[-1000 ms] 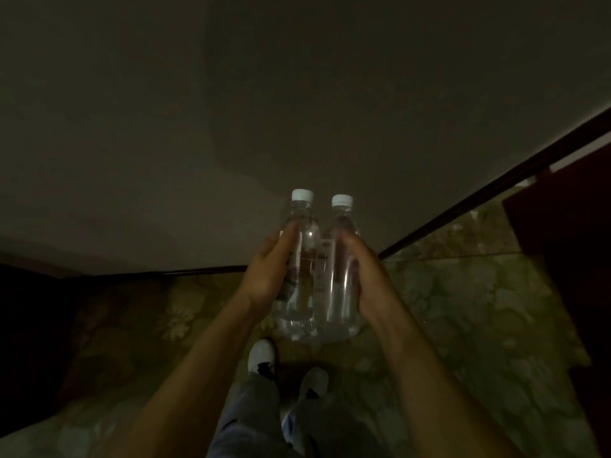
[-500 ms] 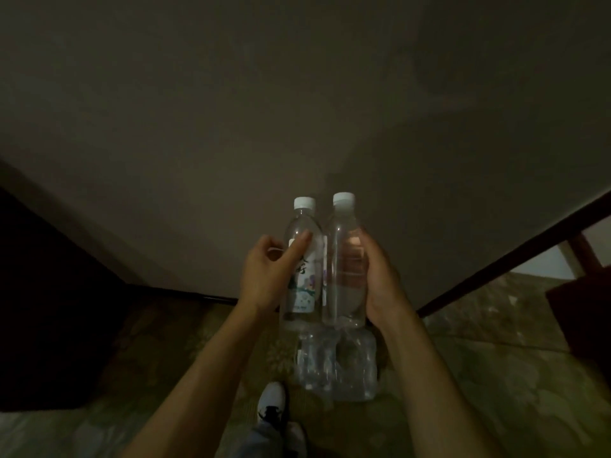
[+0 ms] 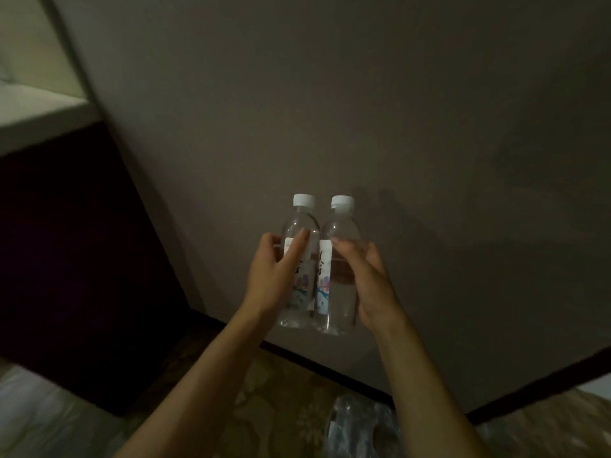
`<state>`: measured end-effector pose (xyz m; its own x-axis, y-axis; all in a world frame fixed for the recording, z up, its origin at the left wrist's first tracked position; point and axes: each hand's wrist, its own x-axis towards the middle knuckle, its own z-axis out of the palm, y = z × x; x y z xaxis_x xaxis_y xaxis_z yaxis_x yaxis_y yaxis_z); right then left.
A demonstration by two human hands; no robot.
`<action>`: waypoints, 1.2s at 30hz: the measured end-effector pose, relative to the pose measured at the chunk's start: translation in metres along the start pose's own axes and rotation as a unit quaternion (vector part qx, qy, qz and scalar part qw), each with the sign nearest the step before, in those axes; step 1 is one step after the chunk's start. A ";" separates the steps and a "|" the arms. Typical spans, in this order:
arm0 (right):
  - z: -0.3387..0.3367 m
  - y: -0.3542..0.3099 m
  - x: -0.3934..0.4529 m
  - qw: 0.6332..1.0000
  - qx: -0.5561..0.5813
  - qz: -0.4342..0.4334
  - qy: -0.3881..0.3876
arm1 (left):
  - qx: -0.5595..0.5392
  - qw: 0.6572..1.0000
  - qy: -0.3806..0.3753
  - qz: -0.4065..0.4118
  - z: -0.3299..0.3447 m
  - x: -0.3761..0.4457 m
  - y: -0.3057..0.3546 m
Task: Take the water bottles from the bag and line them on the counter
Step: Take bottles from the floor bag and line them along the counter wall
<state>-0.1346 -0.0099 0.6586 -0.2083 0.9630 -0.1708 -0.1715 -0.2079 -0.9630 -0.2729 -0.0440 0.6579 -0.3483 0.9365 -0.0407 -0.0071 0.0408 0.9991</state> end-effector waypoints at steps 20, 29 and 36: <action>0.311 -0.031 -0.007 0.966 -0.085 -0.198 -0.145 | 0.040 0.984 0.089 0.151 -0.303 0.027 0.078; 0.419 -0.026 0.015 0.943 -0.145 -0.241 -0.178 | 0.026 0.975 0.147 0.165 -0.412 0.043 0.104; 0.490 -0.022 0.056 0.946 -0.114 -0.239 -0.187 | -0.006 0.972 0.175 0.154 -0.468 0.075 0.123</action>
<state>-0.6137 -0.0356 0.7726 -0.4936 0.8001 0.3409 -0.1285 0.3205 -0.9385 -0.7385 -0.1321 0.7812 -0.6339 0.7269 0.2641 0.1383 -0.2295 0.9634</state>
